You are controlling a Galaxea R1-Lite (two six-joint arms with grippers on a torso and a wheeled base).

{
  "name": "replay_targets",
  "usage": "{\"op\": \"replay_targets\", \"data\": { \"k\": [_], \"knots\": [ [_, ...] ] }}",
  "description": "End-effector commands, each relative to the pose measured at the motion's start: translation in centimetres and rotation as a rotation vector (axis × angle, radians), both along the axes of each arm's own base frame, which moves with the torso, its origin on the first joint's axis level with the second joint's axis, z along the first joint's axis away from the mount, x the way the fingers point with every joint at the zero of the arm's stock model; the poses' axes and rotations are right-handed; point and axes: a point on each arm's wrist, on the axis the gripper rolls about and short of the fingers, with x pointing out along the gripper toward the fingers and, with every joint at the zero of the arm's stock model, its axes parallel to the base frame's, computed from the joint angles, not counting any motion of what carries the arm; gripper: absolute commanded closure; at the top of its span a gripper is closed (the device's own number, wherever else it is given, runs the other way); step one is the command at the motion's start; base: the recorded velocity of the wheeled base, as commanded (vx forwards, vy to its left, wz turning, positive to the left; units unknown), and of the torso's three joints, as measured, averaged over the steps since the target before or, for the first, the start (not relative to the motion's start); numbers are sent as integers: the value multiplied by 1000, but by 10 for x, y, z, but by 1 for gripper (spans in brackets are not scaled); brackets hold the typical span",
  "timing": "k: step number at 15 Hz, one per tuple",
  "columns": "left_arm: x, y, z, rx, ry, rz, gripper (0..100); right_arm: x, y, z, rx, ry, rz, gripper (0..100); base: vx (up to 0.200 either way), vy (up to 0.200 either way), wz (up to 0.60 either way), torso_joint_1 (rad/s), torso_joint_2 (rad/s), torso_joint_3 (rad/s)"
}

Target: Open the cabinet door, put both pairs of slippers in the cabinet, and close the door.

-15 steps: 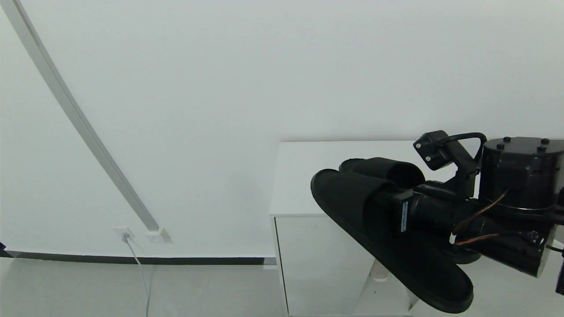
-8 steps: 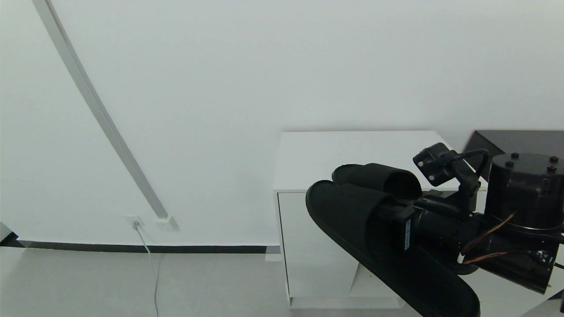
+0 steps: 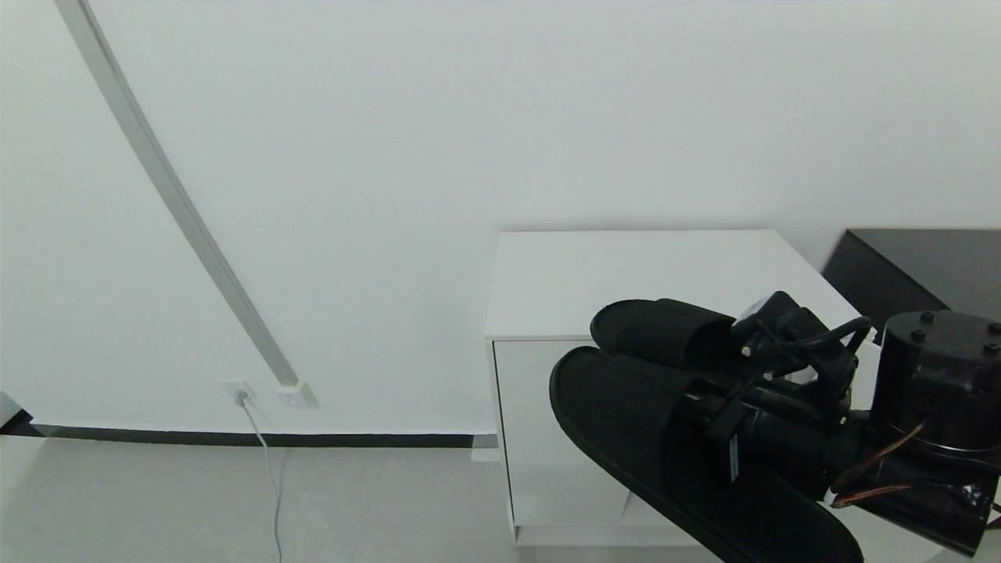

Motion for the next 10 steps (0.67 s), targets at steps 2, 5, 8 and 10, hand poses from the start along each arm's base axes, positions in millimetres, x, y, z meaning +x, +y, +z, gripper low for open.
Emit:
{"op": "replay_targets", "data": {
  "k": [2, 5, 8, 10],
  "knots": [
    [0, 0, 0, 0, 2, 0, 100, 0, 0, -4, -11, 10, 1, 100, 0, 0, 0, 0, 0, 0],
    [0, 0, 0, 0, 2, 0, 100, 1, 0, -4, -9, 11, -1, 100, 0, 0, 0, 0, 0, 0],
    [0, 0, 0, -2, 2, 0, 100, 1, 0, -5, -9, 15, -2, 100, 0, -67, 0, 1, -1, 1],
    [0, 0, 0, 0, 2, 0, 100, 1, 0, -5, -9, 15, -2, 100, 0, -200, 0, 0, 2, 2]
  ]
}}
